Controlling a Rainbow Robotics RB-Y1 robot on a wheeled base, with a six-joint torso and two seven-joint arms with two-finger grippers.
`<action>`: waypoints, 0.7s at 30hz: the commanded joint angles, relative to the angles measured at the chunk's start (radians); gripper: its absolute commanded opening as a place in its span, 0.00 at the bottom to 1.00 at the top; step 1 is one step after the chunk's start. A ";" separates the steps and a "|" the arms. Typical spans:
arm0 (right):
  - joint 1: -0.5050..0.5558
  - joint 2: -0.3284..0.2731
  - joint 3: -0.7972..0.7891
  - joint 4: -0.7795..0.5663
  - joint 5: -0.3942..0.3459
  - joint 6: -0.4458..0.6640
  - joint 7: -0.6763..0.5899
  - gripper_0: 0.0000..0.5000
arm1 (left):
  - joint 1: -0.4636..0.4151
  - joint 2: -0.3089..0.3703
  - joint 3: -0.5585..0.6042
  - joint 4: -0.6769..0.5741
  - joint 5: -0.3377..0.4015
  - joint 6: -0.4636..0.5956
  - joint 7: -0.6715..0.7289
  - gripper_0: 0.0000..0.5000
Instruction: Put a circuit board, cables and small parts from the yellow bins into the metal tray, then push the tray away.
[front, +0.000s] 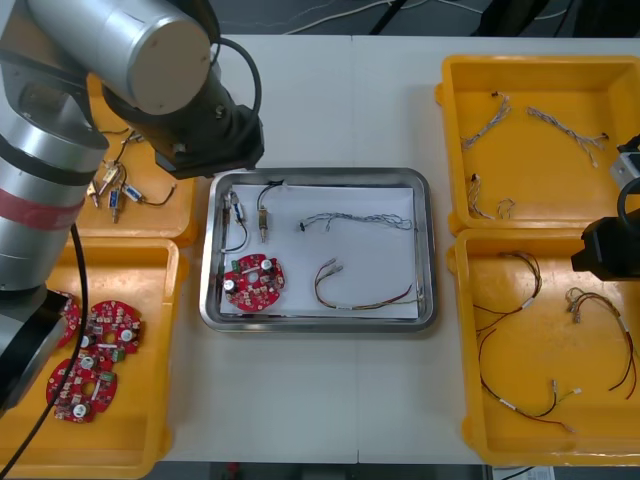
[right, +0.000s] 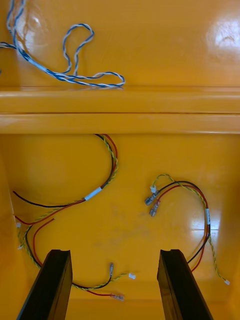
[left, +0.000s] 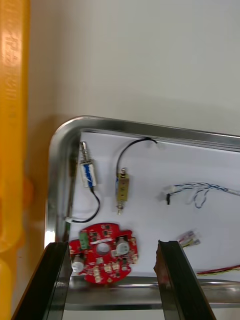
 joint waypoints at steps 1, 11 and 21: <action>-0.076 0.007 0.110 -0.061 0.034 0.012 -0.062 1.00 | -0.046 0.119 0.026 -0.036 0.056 0.008 -0.111 1.00; -0.175 0.039 0.285 -0.104 0.028 0.013 -0.086 1.00 | 0.021 0.257 0.132 -0.036 0.134 0.008 -0.272 1.00; -0.326 0.079 0.537 -0.104 0.047 -0.017 -0.056 1.00 | 0.133 0.376 0.267 -0.033 0.200 0.008 -0.377 1.00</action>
